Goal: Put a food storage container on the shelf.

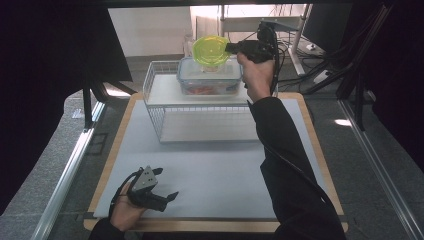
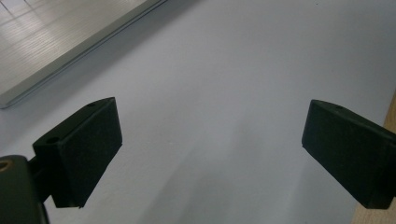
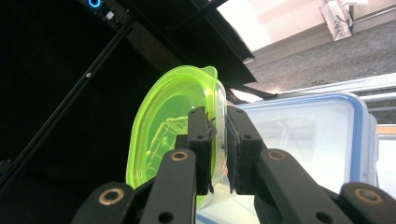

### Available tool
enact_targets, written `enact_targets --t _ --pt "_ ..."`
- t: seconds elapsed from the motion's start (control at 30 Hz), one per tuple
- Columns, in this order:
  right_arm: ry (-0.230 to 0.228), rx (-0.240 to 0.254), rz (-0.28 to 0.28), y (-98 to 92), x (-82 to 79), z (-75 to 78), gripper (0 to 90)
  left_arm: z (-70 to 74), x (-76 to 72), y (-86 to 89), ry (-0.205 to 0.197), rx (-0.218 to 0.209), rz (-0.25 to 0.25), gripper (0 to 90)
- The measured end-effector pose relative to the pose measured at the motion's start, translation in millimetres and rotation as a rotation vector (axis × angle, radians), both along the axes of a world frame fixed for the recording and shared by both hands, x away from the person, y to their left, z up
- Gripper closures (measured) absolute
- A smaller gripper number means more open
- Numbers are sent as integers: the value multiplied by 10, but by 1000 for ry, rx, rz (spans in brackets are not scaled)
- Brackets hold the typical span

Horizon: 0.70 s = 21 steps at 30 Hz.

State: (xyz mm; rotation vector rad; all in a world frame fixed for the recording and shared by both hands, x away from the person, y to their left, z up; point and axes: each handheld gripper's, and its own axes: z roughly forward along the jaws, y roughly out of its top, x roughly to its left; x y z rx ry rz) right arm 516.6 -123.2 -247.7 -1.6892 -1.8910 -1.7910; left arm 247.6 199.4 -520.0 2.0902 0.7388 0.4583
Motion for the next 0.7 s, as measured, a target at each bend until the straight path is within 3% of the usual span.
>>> enact_targets --t 0.33,0.47,0.7 --pt "1 -1 -20 67 74 -51 799 1 -8 -9 -2 -8 -2 49" --pt "-17 -30 -34 96 79 -62 734 1 -10 -12 -2 -6 -4 49" --pt "-32 -55 -41 122 81 -97 713 1 -10 -16 -5 -2 -7 50"
